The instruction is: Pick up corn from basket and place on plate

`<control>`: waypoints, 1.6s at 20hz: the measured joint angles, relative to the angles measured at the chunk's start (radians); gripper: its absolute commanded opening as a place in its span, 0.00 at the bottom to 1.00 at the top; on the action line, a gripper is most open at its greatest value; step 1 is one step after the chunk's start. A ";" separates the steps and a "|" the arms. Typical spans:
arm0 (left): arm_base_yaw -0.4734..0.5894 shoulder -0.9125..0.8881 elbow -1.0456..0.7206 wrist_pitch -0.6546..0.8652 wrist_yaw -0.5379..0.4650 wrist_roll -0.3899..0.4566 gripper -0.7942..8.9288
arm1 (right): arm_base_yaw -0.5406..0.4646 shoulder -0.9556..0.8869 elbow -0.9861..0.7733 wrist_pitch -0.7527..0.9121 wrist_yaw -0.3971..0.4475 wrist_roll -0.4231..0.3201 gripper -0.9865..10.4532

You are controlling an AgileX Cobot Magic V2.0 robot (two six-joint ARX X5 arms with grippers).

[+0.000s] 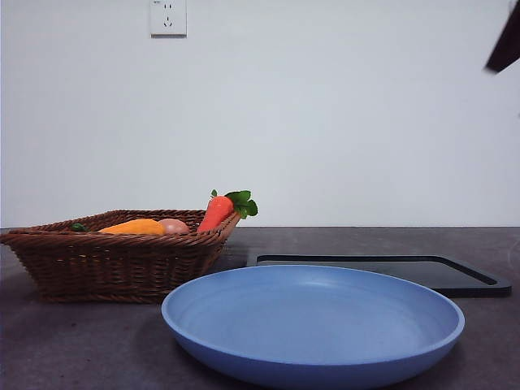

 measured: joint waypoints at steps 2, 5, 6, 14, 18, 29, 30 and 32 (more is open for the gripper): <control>0.000 0.000 0.000 0.000 0.000 0.000 0.48 | 0.030 0.085 0.000 0.059 0.019 0.002 0.35; 0.000 0.000 0.000 0.000 0.000 0.000 0.48 | 0.048 0.230 0.000 0.137 0.074 0.002 0.35; 0.000 0.000 0.000 0.000 0.000 0.000 0.48 | 0.048 0.277 0.000 0.155 0.077 0.002 0.35; 0.000 0.000 0.000 0.008 0.000 -0.001 0.48 | 0.114 0.574 0.000 0.294 0.081 0.002 0.34; 0.000 0.000 0.000 0.008 0.000 -0.002 0.48 | 0.146 0.645 0.000 0.342 0.081 0.002 0.29; 0.000 0.034 0.007 0.030 -0.002 -0.003 0.48 | 0.145 0.676 0.000 0.359 0.080 0.013 0.09; 0.000 0.054 0.019 0.031 -0.006 -0.006 0.48 | 0.144 0.675 0.000 0.355 0.080 0.017 0.09; 0.000 0.106 0.058 0.066 -0.011 -0.007 0.48 | 0.137 0.657 0.000 0.336 0.082 0.024 0.09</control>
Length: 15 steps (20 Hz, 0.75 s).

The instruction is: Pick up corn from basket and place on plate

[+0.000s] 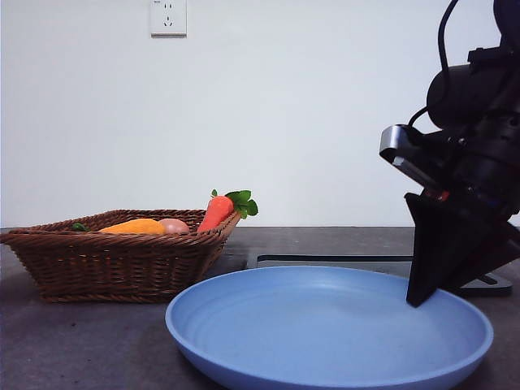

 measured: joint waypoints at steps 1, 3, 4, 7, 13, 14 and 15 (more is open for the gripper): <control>-0.001 0.032 0.023 0.011 -0.014 0.000 0.48 | -0.002 -0.028 0.000 -0.014 0.001 0.000 0.09; -0.018 0.105 0.070 0.038 -0.039 0.000 0.48 | -0.006 -0.100 0.002 -0.051 0.002 0.003 0.09; -0.035 0.146 0.091 0.067 -0.048 0.000 0.48 | -0.007 -0.132 0.010 -0.080 0.002 0.003 0.09; -0.114 0.281 0.142 0.140 -0.121 0.000 0.48 | -0.011 -0.254 0.033 -0.166 0.002 0.003 0.09; -0.286 0.600 0.246 0.215 -0.421 0.048 0.48 | -0.013 -0.507 0.082 -0.261 0.003 0.027 0.09; -0.303 0.660 0.268 0.228 -0.465 0.062 0.48 | -0.013 -0.541 0.090 -0.281 0.003 0.031 0.09; -0.315 0.718 0.293 0.239 -0.503 0.072 0.48 | -0.013 -0.571 0.097 -0.294 0.003 0.038 0.09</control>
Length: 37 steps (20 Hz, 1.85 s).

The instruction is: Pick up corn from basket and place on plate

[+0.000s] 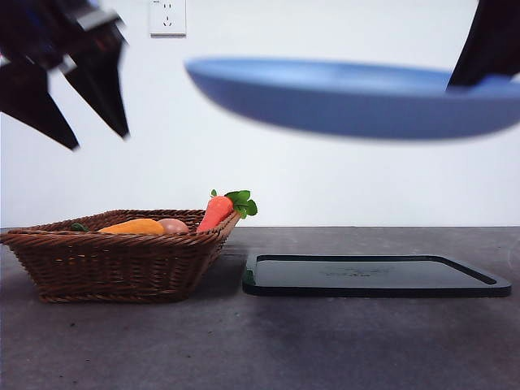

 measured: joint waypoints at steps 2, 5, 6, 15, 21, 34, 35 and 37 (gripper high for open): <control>-0.011 0.110 0.057 0.002 -0.029 0.024 0.48 | 0.000 -0.058 0.001 -0.002 0.000 0.017 0.09; -0.012 0.277 0.142 0.004 -0.045 0.050 0.48 | 0.000 -0.130 0.001 -0.020 0.000 0.040 0.09; -0.013 0.322 0.164 0.012 -0.048 0.060 0.48 | 0.000 -0.145 0.001 -0.025 0.000 0.043 0.09; -0.026 0.493 0.219 0.081 -0.067 0.090 0.47 | 0.000 -0.166 0.001 -0.042 0.008 0.060 0.09; -0.048 0.500 0.219 0.092 -0.067 0.092 0.30 | 0.000 -0.166 0.001 -0.042 0.028 0.060 0.09; -0.048 0.500 0.372 -0.139 -0.058 0.073 0.21 | 0.000 -0.164 0.001 -0.043 0.078 0.066 0.09; -0.048 0.500 0.423 -0.177 -0.034 0.070 0.21 | 0.000 -0.157 0.001 -0.044 0.087 0.069 0.09; -0.049 0.491 0.499 -0.221 0.066 0.055 0.21 | 0.000 -0.121 0.001 -0.043 0.115 0.071 0.09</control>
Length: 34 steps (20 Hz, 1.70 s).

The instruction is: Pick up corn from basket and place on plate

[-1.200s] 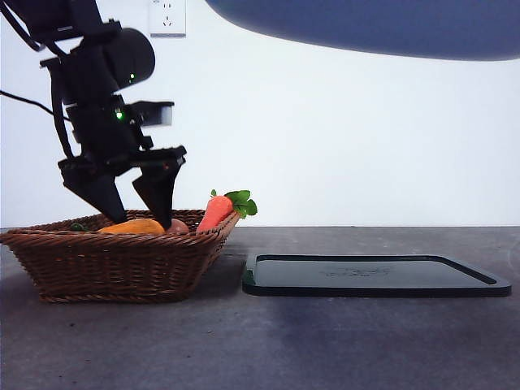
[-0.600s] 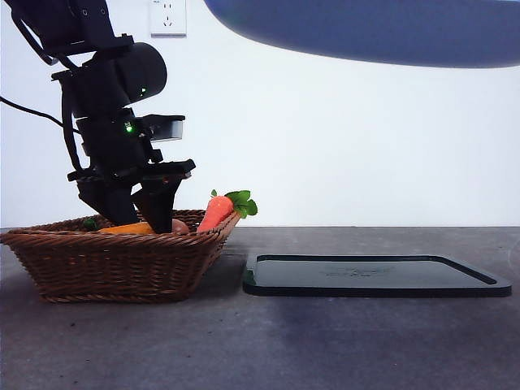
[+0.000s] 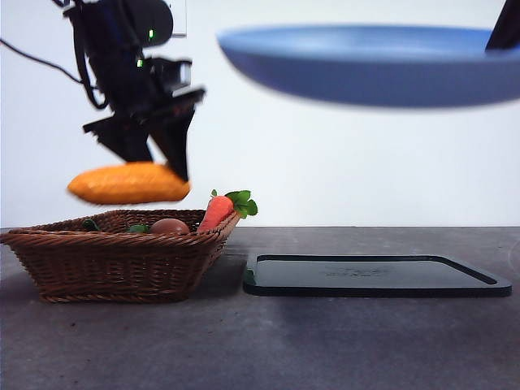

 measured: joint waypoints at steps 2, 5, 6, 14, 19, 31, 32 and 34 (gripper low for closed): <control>-0.003 -0.043 0.045 -0.019 0.095 -0.024 0.21 | 0.000 0.060 0.000 0.024 0.019 0.011 0.09; -0.042 -0.171 0.077 -0.019 0.191 -0.040 0.21 | 0.000 0.189 0.000 0.104 0.018 0.032 0.09; -0.062 -0.205 0.080 -0.021 0.227 -0.044 0.21 | 0.000 0.240 0.000 0.141 0.016 0.042 0.09; -0.298 -0.137 0.080 -0.036 0.280 -0.004 0.21 | 0.000 0.463 0.000 0.367 -0.119 0.175 0.09; -0.365 -0.023 0.080 -0.021 0.190 0.070 0.21 | -0.006 0.463 0.000 0.364 -0.143 0.183 0.09; -0.412 0.011 0.079 -0.041 0.096 0.125 0.43 | -0.007 0.463 0.000 0.358 -0.160 0.183 0.09; -0.412 0.011 0.079 -0.050 0.096 0.125 0.43 | -0.007 0.463 0.000 0.357 -0.160 0.183 0.09; -0.412 0.011 0.079 -0.060 0.096 0.125 0.43 | -0.007 0.463 0.000 0.349 -0.160 0.183 0.09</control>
